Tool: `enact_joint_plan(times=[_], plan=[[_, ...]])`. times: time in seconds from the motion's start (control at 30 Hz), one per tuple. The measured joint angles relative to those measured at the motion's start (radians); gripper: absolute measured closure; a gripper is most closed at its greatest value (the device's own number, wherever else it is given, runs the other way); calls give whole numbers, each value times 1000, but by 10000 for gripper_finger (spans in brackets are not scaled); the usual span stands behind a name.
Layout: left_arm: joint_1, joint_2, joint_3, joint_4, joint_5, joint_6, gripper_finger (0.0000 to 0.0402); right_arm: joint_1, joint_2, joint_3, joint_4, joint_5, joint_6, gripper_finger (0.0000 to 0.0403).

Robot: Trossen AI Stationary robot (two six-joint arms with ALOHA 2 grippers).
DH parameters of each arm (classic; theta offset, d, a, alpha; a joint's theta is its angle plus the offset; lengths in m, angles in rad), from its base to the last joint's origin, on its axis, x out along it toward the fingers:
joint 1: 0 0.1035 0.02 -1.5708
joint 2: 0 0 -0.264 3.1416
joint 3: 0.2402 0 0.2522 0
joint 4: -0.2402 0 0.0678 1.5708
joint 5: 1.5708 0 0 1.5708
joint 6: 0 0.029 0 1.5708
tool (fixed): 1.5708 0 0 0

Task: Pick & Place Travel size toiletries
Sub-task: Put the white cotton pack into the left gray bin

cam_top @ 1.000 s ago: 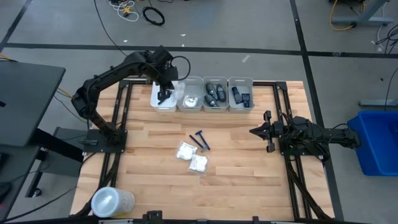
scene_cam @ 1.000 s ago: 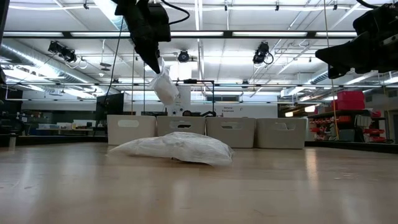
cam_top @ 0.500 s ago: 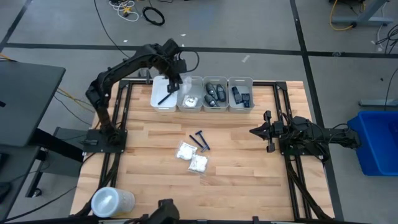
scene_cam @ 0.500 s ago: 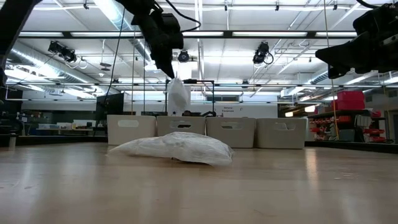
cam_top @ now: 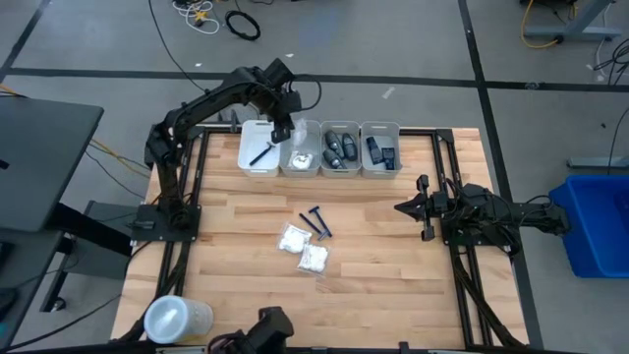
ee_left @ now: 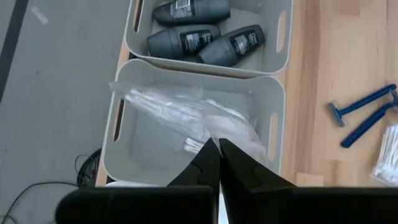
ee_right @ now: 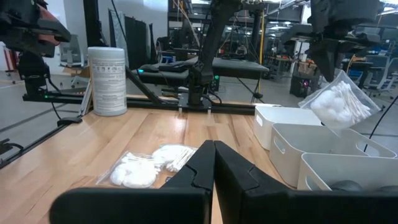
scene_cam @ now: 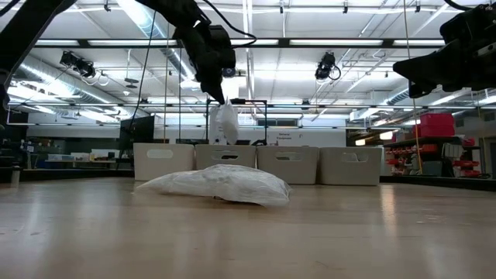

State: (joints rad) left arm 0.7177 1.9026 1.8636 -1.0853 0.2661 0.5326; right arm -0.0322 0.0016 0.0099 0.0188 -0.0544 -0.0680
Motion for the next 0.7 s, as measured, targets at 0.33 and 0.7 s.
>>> enact_joint_plan(times=[0.33,0.7], plan=[[5,36,-1,-6,25,-39,399,0,0,0,0,0,0,389],[37,80,-2,-53,-33,-26,398,0,0,0,0,0,0,389]])
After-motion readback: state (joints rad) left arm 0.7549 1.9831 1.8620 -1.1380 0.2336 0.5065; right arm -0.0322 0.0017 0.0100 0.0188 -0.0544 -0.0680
